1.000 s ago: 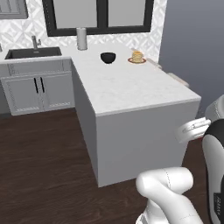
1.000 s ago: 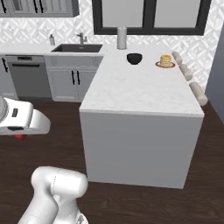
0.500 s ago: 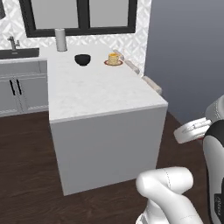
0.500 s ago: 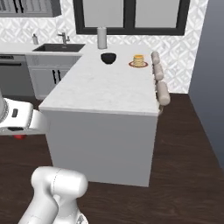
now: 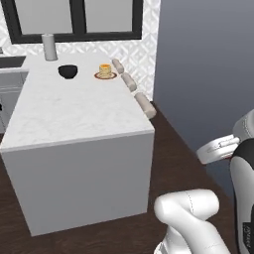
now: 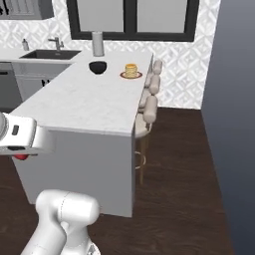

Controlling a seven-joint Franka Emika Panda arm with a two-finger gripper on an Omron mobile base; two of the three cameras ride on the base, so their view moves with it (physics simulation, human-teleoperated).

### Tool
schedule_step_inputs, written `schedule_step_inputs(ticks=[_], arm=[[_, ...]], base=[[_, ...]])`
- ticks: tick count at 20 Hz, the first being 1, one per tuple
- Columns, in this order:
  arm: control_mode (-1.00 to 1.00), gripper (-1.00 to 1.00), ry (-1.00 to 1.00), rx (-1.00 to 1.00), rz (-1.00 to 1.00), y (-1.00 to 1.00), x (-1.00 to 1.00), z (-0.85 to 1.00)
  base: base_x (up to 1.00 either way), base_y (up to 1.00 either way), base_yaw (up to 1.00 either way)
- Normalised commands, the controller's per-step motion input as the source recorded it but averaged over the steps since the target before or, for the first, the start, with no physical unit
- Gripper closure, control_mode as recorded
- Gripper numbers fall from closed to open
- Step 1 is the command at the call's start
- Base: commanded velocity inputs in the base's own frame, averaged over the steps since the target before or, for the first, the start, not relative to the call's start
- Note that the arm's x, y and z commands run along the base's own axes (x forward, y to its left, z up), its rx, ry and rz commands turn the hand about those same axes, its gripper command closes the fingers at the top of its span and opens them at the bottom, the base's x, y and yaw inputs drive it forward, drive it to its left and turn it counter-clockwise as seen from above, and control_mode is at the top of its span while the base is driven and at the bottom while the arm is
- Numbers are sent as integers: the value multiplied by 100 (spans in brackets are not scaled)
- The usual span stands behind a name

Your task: Take the strawberry from the fridge and place it on top of the pancake, located on the dining counter.

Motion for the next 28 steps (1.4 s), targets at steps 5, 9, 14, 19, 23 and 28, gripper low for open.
schedule_step_inputs(ticks=[5,9,14,19,23,28], arm=[[100,100,0,0,0,0,0,0],[100,100,0,0,0,0,0,0],[100,100,0,0,0,0,0,0],[100,100,0,0,0,0,0,0],[100,100,0,0,0,0,0,0],[100,100,0,0,0,0,0,0]], base=[[83,-100,27],[84,-100,27],[81,-100,35],[76,-93,47],[69,-81,55],[57,-76,61]])
